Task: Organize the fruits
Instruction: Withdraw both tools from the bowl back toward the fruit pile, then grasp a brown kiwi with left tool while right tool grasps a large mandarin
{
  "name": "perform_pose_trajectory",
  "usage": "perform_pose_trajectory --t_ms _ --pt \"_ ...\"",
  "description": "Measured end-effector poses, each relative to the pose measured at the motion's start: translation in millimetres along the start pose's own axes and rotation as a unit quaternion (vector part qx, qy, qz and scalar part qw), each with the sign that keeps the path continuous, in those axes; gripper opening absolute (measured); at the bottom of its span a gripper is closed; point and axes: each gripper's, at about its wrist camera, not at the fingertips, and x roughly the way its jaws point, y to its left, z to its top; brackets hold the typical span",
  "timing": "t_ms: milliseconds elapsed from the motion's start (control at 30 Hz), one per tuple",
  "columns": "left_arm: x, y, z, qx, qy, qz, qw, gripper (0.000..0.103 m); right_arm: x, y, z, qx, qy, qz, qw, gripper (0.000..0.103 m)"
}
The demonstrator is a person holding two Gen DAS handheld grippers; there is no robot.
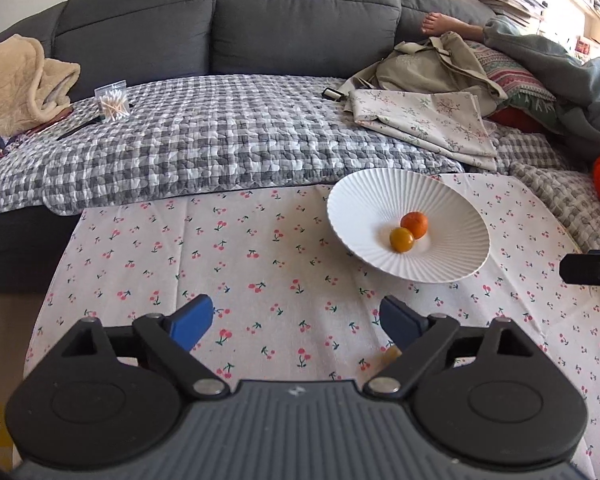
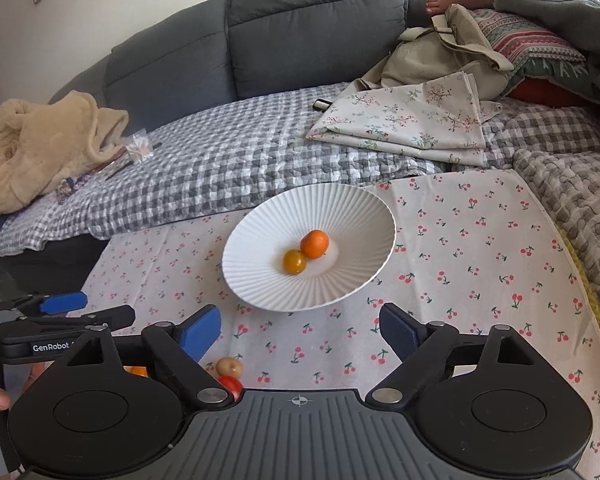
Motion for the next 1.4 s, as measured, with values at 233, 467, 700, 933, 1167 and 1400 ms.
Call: perform_pose_trajectory --t_ms 233,467,700,933,1167,1400 --pt "-29.5 0.6 -24.4 -0.004 -0.011 0.009 0.9999 0.101 -24.6 22.0 -30.3 -0.016 0.003 0.019 1.0 0.098" --pt "-37.9 -7.7 -55.5 0.015 0.01 -0.003 0.9998 0.101 -31.8 41.6 -54.8 -0.058 0.02 0.024 0.998 0.099" --pt "-37.5 -10.3 -78.6 0.006 0.034 -0.022 0.9992 0.101 -25.7 45.8 -74.1 -0.077 0.039 0.006 0.996 0.1" --pt "-33.8 -21.4 -101.7 0.022 0.056 -0.055 0.9966 0.101 -18.0 29.1 -75.5 -0.043 0.047 -0.006 0.998 0.1" --pt "-29.0 -42.4 -116.2 0.081 0.061 -0.071 0.9923 0.101 -6.9 24.4 -76.2 -0.031 0.056 -0.017 0.998 0.1" --pt "-19.7 -55.9 -119.9 0.098 0.058 -0.098 0.9887 0.087 8.4 20.7 -79.2 -0.03 0.064 -0.031 0.997 0.098"
